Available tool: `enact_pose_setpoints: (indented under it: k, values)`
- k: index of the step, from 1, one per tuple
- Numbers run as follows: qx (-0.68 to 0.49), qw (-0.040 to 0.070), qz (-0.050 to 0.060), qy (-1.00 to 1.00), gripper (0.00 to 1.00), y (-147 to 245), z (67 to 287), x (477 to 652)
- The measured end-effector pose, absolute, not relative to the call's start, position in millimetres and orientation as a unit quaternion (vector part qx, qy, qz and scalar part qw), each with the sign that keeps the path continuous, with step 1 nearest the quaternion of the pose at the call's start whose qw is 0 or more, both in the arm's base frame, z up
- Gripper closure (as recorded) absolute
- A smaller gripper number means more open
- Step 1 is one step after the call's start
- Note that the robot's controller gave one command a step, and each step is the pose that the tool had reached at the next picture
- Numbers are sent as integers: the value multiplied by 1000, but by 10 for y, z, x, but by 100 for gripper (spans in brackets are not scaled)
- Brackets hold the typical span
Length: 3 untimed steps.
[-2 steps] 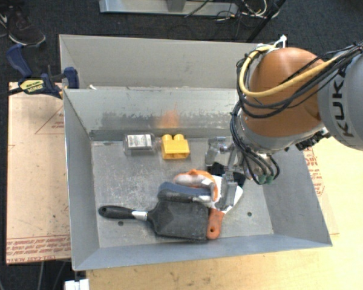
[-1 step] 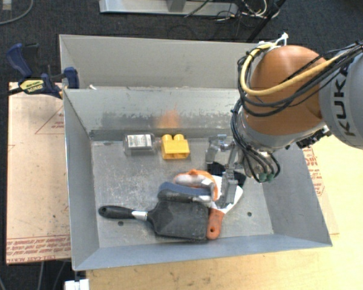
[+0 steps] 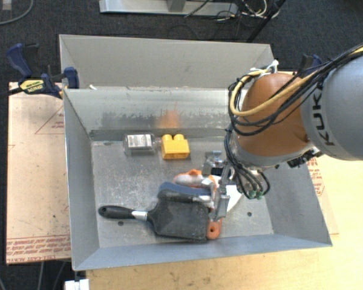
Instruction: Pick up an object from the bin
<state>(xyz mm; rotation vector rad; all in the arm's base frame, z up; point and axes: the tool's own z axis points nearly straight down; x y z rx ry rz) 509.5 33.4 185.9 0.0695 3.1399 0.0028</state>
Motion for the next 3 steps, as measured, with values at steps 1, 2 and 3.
enact_pose_setpoints:
  k: [1, 2, 3]
  values:
    - [14, -1, 1, 1000, 0, 320, 1583, 5012]
    - [46, 1, 1, 999, 0, 353, 1381, 5171]
    - [145, -1, 1, 989, 0, 504, 862, 5181]
